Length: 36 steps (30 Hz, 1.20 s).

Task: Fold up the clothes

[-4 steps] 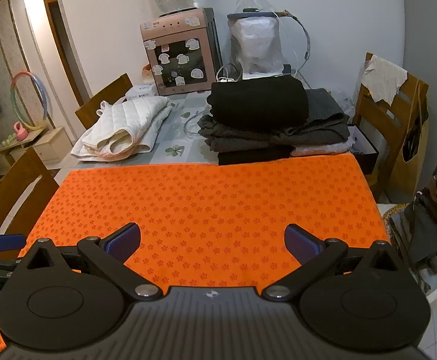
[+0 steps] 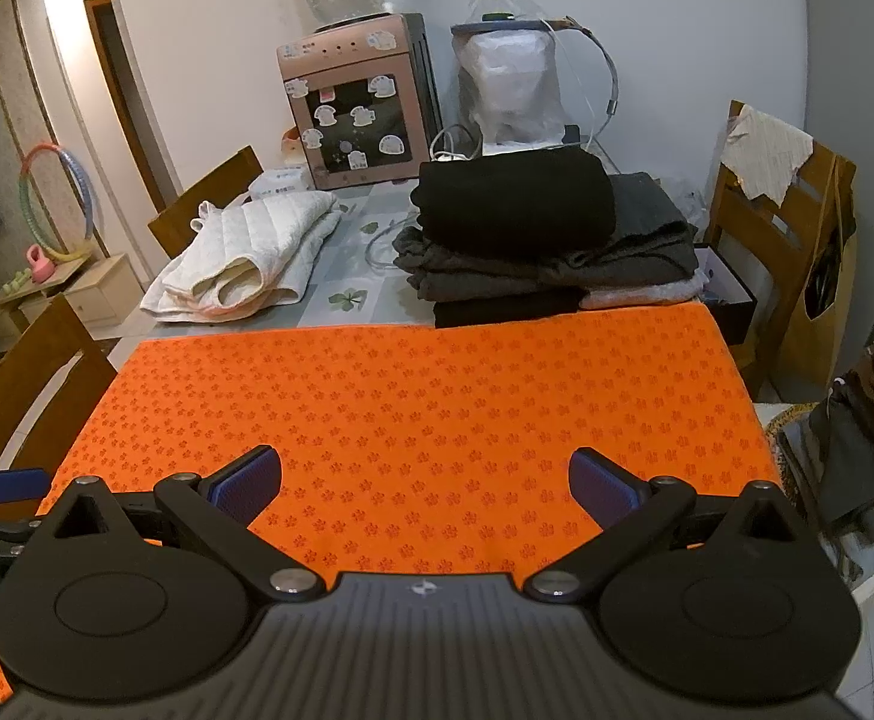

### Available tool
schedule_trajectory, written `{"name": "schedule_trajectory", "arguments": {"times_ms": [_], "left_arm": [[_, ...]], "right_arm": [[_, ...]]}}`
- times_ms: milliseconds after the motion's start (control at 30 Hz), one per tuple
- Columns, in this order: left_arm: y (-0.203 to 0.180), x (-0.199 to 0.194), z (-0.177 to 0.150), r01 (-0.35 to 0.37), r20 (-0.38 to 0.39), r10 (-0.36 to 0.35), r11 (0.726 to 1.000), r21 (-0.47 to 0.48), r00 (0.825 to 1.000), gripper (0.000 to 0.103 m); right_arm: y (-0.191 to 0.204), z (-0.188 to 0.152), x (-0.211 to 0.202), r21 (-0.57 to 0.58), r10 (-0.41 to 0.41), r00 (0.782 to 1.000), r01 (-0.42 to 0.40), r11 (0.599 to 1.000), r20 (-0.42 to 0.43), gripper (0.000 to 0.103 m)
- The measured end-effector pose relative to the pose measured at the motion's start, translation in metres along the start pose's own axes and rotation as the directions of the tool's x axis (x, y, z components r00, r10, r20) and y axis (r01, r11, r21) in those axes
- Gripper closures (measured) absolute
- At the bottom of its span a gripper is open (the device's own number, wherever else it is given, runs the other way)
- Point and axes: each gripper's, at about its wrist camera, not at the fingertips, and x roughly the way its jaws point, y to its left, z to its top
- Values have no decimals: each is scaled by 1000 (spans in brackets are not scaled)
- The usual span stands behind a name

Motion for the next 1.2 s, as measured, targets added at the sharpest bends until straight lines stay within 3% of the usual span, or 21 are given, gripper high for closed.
{"name": "schedule_trajectory", "arguments": {"times_ms": [1200], "left_arm": [[0, 17, 4, -35, -40, 35, 999, -13, 999, 0]], "right_arm": [[-8, 2, 16, 14, -6, 999, 6, 1000, -38, 0]]}}
